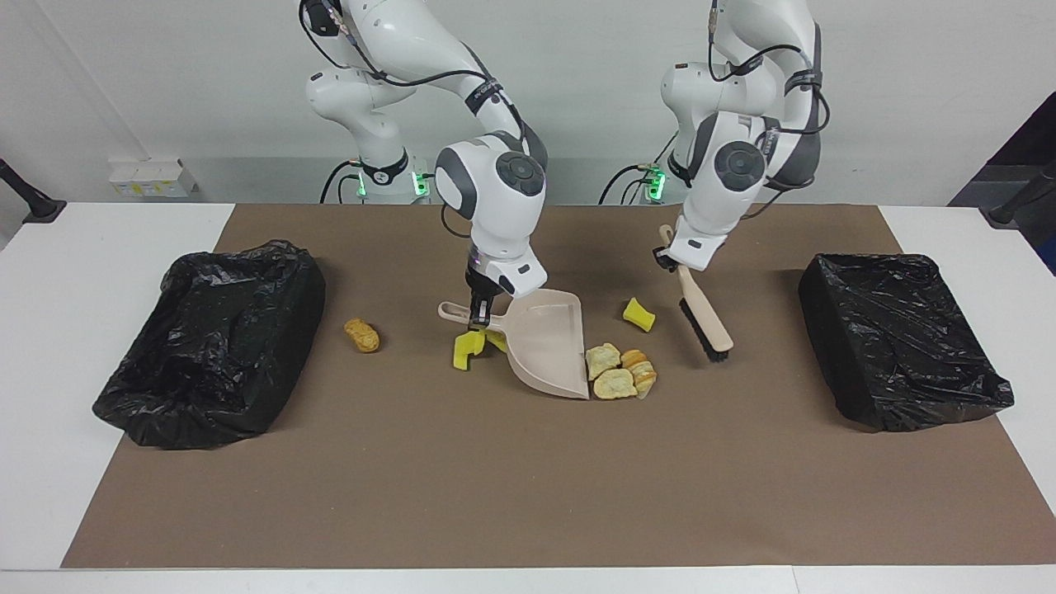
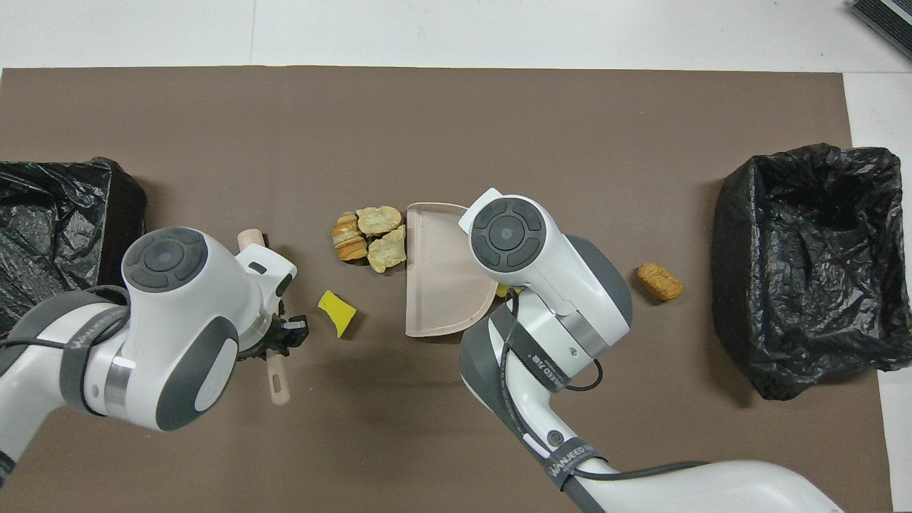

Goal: Sweep and dump trash in bin
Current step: 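Sweep the bread and sponge pieces into the dustpan with the left gripper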

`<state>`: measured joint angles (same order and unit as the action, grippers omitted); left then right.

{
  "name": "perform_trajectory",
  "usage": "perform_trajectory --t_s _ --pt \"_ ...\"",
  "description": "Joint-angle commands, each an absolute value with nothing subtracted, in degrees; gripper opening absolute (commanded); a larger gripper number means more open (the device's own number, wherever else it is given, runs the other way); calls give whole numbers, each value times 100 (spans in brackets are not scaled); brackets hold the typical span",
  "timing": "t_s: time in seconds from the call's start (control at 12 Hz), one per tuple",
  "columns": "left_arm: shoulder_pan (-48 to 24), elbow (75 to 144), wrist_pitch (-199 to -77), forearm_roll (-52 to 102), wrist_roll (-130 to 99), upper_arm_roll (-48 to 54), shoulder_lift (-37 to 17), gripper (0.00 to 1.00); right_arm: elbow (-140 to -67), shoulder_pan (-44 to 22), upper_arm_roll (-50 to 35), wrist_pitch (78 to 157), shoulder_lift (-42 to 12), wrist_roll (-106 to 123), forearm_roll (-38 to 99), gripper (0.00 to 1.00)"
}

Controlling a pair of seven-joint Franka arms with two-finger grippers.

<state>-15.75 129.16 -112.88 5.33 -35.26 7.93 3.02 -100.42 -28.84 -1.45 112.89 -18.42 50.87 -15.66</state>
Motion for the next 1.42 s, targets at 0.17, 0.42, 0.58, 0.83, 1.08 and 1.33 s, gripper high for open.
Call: perform_trajectory --t_s 0.17,0.42,0.58,0.83,1.08,1.33 --pt "-2178 13219 -12478 878 -3683 756 150 0 -10072 -2900 -167 11206 -1811 4878 -1652 0" --pt "-2372 13052 -12744 1213 -3455 765 9 0 -10072 -2909 -158 11206 -1811 4878 -1644 0" --pt "-2347 12886 -12648 1178 -3157 730 -17 0 -10072 -2909 -167 11206 -1811 4878 -1644 0" --pt "-2050 12386 -12010 654 -2629 651 0 0 -10072 -2909 -167 11206 -1811 4860 -1644 0" --pt "-1611 12050 -11627 150 -2225 650 -123 0 -10072 -2909 -158 11206 -1819 4860 -1652 0" --pt "-1327 12111 -12162 149 -2013 650 -402 0 -10063 -2918 -158 11197 -1819 4860 -1652 0"
